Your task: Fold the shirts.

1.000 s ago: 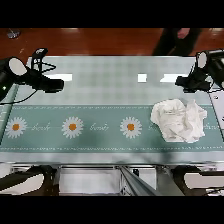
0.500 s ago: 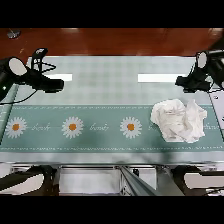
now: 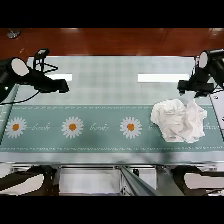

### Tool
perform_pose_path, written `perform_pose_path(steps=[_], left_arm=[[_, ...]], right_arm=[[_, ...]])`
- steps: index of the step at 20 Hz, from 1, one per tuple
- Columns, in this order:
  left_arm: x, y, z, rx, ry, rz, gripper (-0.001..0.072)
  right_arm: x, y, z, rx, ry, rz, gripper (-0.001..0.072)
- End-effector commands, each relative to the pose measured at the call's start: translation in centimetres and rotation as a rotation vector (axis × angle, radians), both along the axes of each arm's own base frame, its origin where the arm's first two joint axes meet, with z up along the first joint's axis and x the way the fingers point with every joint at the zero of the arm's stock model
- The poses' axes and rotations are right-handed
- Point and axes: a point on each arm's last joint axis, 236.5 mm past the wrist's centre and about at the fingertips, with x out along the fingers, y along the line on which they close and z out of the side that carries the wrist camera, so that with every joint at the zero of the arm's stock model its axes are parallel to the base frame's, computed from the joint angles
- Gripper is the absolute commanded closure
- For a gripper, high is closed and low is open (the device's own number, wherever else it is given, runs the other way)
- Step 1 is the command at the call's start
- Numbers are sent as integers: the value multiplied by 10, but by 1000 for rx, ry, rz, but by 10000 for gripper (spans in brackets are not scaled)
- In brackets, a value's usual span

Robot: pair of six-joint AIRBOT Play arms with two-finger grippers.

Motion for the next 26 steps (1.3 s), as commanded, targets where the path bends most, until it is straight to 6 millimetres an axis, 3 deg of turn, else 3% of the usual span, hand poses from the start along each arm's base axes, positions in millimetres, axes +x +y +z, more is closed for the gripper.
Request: perform_pose_path(steps=[1, 5, 7, 8, 11, 14, 16, 20, 21, 22, 24, 26], left_arm=[[-14, -15, 18, -1, -14, -63, 4], [-32, -16, 74, -4, -160, -90, 4], [-56, -14, 84, -9, -195, -86, 4], [-72, -12, 81, -15, -196, -73, 4], [-118, -6, 50, -32, -164, -26, 4], [-142, -2, 9, -44, -115, 28, 4], [-148, -2, -11, -40, -62, 36, 4], [-138, -3, -28, -47, -28, 59, 4], [-136, -7, -31, -65, -17, 66, 4], [-135, -11, -34, -83, -5, 73, 4], [-131, -10, -37, -76, -3, 67, 4], [-128, 4, -28, -32, -13, 44, 5]], right_arm=[[-19, -7, 32, -33, 13, 48, 86], [-31, -17, 89, -89, -139, 60, 87], [-51, -16, 93, -91, -180, 77, 96], [-63, -14, 87, -86, -192, 83, 96], [-105, -6, 38, -52, -222, 48, 79], [-119, 21, -25, 73, -227, -14, 79], [-118, 39, -58, 154, -194, -43, 80], [-119, 49, -104, 195, -55, -70, 107], [-116, 53, -107, 214, -41, -54, 330], [-107, 56, -103, 228, -55, -29, 665], [-75, 57, -67, 228, -139, 39, 696], [-36, 55, 3, 203, -300, 137, 696]])
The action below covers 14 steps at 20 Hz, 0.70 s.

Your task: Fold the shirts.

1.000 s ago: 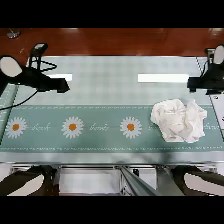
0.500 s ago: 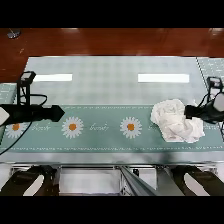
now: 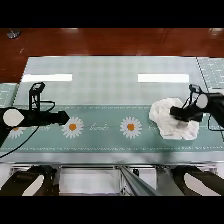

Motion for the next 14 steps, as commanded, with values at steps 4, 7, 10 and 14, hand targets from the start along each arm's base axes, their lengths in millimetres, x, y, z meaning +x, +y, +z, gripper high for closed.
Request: perform_pose_path(steps=[4, 7, 10, 14], left_arm=[[-9, 36, 32, 59, -15, -14, 5], [-26, 17, 56, -28, -101, -12, 5], [-34, -6, 72, -137, -157, -15, 5], [-32, -6, 68, -141, -138, -13, 6]], right_arm=[[78, 16, 250, -31, -591, 193, 696], [66, 44, 372, 16, -873, 289, 696], [43, 71, 460, 52, -1084, 395, 696], [3, 119, 529, 163, -1265, 563, 697]])
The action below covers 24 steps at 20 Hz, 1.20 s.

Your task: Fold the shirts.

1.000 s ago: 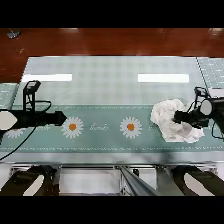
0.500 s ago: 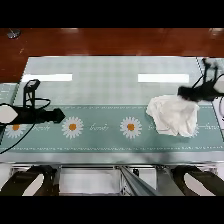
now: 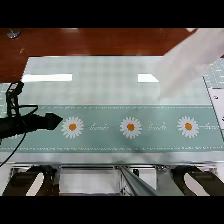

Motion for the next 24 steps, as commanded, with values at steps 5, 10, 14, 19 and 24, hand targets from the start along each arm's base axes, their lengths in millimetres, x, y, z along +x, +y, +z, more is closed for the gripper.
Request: perform_pose_path(steps=[5, 10, 14, 19, 24], left_arm=[[16, -2, -1, -32, -26, 28, 5], [24, 14, -12, 44, -21, 43, 5], [22, 25, -17, 99, -12, 41, 5], [22, 15, -15, 36, 6, 68, 5], [-14, -3, -28, -3, 159, -33, 5]], right_arm=[[-58, 178, -26, -50, 128, 599, 697], [-25, 285, -237, -272, 577, 643, 696], [-36, 364, -365, -125, 865, 716, 695], [-27, 386, -382, 96, 981, 735, 93], [42, 170, -333, -54, 1009, 384, 92]])
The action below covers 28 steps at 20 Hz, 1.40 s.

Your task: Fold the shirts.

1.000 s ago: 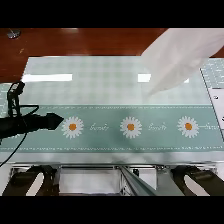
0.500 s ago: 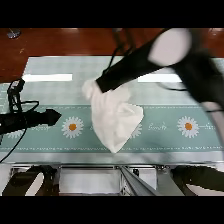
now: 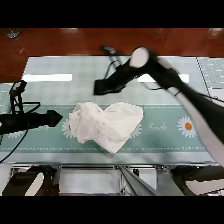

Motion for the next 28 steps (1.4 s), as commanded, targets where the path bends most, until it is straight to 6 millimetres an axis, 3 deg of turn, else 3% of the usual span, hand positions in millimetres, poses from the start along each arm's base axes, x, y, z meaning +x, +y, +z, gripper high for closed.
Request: perform_pose_path(steps=[1, 2, 3, 4, 5, 7, 10, 11, 12, 13, 17, 22, 23, 24, 25, 26, 28], left_arm=[[-37, -12, -18, -22, 169, -95, 5], [-46, -15, -28, -39, 224, -103, 5], [-53, -28, -36, -95, 253, -125, 5], [-61, -49, -41, -189, 277, -174, 5], [-64, -59, -48, -245, 293, -181, 5], [-54, -66, -71, -272, 293, -123, 5], [-37, -91, -84, -283, 256, -155, 7], [-32, -96, -90, -269, 256, -163, 11], [-29, -100, -93, -264, 272, -176, 122], [-26, -103, -92, -261, 284, -203, 668], [0, -106, -59, -270, 210, -261, 675], [19, -105, -36, -275, 148, -262, 675], [20, -105, -36, -275, 146, -261, 675], [20, -105, -36, -274, 144, -259, 675], [23, -104, -35, -272, 134, -254, 675], [28, -104, -31, -271, 117, -251, 675], [52, -98, -4, -273, 41, -234, 675]], right_arm=[[16, -175, 10, -295, 17, -209, 92], [4, -230, 5, -377, 33, -296, 92], [-14, -264, -4, -397, 61, -372, 93], [-36, -286, -18, -377, 96, -447, 93], [-56, -294, -34, -340, 117, -496, 94], [-94, -284, -70, -247, 160, -556, 95], [-133, -237, -115, -124, 280, -548, 95], [-134, -221, -122, -98, 288, -536, 95], [-132, -207, -125, -83, 286, -514, 95], [-129, -192, -127, -63, 290, -500, 95], [-127, -152, -154, -54, 380, -456, 96], [-90, -128, -166, -35, 420, -461, 110], [-82, -125, -165, -28, 418, -462, 233], [-76, -122, -164, -20, 415, -462, 410], [-68, -117, -159, -3, 398, -441, 648], [-60, -113, -150, 11, 362, -404, 695], [-36, -108, -114, 29, 261, -324, 695]])
